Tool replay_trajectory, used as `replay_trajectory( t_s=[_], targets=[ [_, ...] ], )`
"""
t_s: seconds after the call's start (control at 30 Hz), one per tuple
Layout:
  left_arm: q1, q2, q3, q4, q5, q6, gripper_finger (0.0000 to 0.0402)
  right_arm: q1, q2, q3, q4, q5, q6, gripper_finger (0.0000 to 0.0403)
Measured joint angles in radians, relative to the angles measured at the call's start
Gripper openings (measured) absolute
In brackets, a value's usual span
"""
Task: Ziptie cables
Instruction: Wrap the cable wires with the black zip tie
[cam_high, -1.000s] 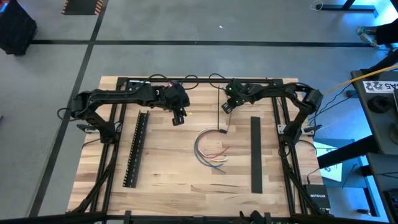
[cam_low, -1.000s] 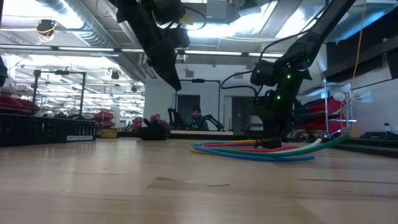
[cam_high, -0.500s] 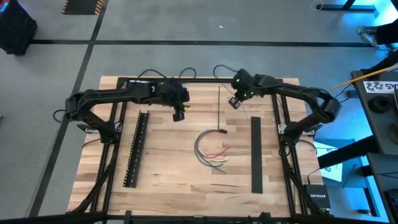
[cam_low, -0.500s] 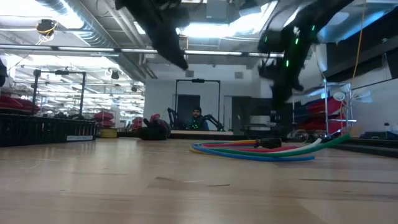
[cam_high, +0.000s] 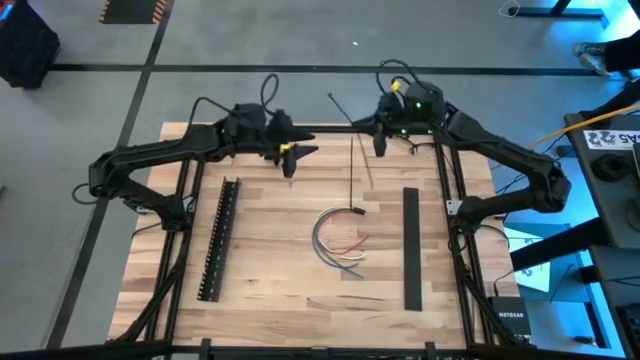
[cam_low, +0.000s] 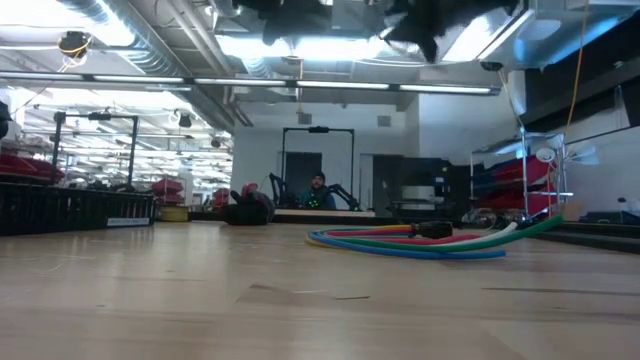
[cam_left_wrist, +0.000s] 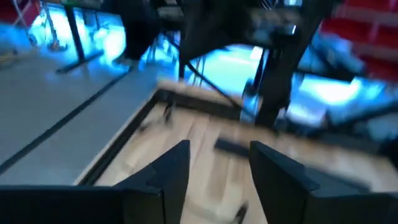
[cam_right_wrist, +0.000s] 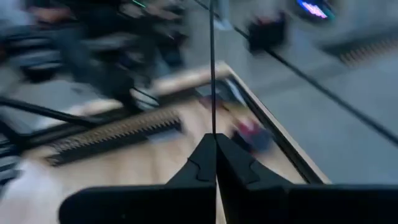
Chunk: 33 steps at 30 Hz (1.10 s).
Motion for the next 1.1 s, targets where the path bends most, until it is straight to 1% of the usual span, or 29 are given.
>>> replay_trajectory(
  t_s=[0.07, 0.2, 0.33, 0.53, 0.67, 0.8, 0.9, 1.1],
  targets=[
    [0.007, 0.002, 0.000, 0.084, 0.002, -0.043, 0.0159, 0.035, 0.011, 0.001, 0.073, -0.020, -0.024, 0.0000],
    [0.022, 0.001, 0.000, 0.245, 0.010, -0.109, 0.0159, 0.086, 0.036, 0.000, 0.148, -0.021, -0.047, 0.0000],
    [0.034, 0.002, 0.000, 0.343, 0.057, -0.165, 0.0159, 0.104, 0.054, 0.000, 0.214, -0.022, -0.050, 0.0000],
    [0.033, 0.002, -0.001, 0.395, 0.060, -0.162, 0.0159, 0.115, 0.087, 0.000, 0.260, -0.059, -0.050, 0.0000],
    [0.039, 0.002, -0.001, 0.405, 0.038, -0.129, 0.0159, 0.120, 0.106, 0.000, 0.284, -0.100, -0.045, 0.0000],
    [0.039, 0.003, -0.001, 0.403, 0.035, -0.127, 0.0155, 0.122, 0.111, 0.000, 0.301, -0.096, -0.045, 0.0000],
    [0.037, 0.003, -0.001, 0.403, 0.036, -0.112, 0.0137, 0.122, 0.110, 0.000, 0.321, -0.095, -0.045, 0.0000],
    [0.038, 0.003, -0.001, 0.414, 0.035, -0.092, 0.0086, 0.121, 0.110, 0.000, 0.336, -0.092, -0.043, 0.0000]
  ],
)
